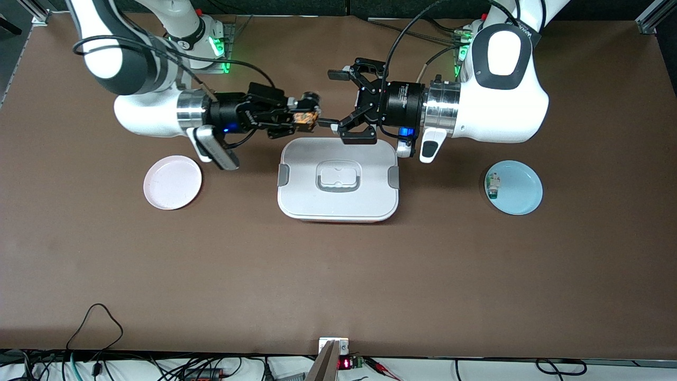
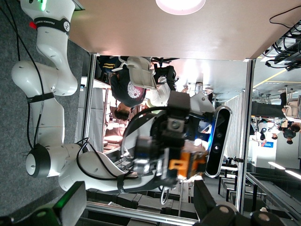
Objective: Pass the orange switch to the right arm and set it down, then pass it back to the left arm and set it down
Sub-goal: 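Grasp the switch with the right gripper and open the left gripper, then carry the switch to the white plate while the left gripper withdraws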
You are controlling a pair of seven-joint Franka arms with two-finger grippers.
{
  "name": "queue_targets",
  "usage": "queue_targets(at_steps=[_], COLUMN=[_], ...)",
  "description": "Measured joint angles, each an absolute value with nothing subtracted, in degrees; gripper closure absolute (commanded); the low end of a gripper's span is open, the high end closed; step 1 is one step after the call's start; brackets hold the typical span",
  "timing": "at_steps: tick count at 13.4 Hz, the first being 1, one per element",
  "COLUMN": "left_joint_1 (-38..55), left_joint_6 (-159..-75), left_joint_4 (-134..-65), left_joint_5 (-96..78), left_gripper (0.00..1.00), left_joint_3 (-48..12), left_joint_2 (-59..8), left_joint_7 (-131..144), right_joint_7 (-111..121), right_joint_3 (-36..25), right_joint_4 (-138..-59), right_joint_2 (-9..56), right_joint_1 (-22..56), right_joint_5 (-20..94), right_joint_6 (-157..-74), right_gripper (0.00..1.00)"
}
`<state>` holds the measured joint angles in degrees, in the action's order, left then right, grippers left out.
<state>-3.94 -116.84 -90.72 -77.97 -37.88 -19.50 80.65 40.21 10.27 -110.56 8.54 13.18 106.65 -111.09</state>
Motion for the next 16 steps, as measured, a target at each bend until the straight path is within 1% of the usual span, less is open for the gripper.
queue_targets(at_steps=[2,4,7,10,13,16], left_joint_1=[-3.94,-3.92,-3.82,-3.72,-4.39,-6.57], left_joint_6=[-116.84,-116.76,-116.54,-115.60,-110.20,-101.63], left_joint_4=[-90.72,-90.69,-89.47,-88.10,-87.98,-86.91], left_joint_5=[-77.97,-76.39,-63.11,-51.90,-41.28,-30.87], left_gripper=[0.00,0.00,0.00,0.00,0.00,0.00], left_joint_3=[-37.87,-37.89,-38.96,-39.94,-39.88,-39.66], left_joint_2=[-19.50,-19.50,-19.39,-18.38,-17.44,-17.36], left_joint_7=[80.65,80.47,77.45,68.22,56.01,45.42], right_joint_7=[40.21,40.21,40.26,40.34,40.52,41.87], right_joint_3=[10.21,10.16,10.02,9.92,9.90,9.89], right_joint_4=[-110.58,-110.60,-110.54,-110.19,-110.12,-110.09], right_joint_2=[8.56,8.60,8.64,8.64,8.66,8.70], right_joint_1=[11.75,9.77,5.72,2.37,0.07,-1.73], right_joint_5=[103.11,96.39,82.12,67.97,53.89,37.76], right_joint_6=[-111.11,-111.12,-111.11,-111.09,-111.07,-110.90], right_gripper=[0.80,0.80,0.80,0.80,0.80,0.80])
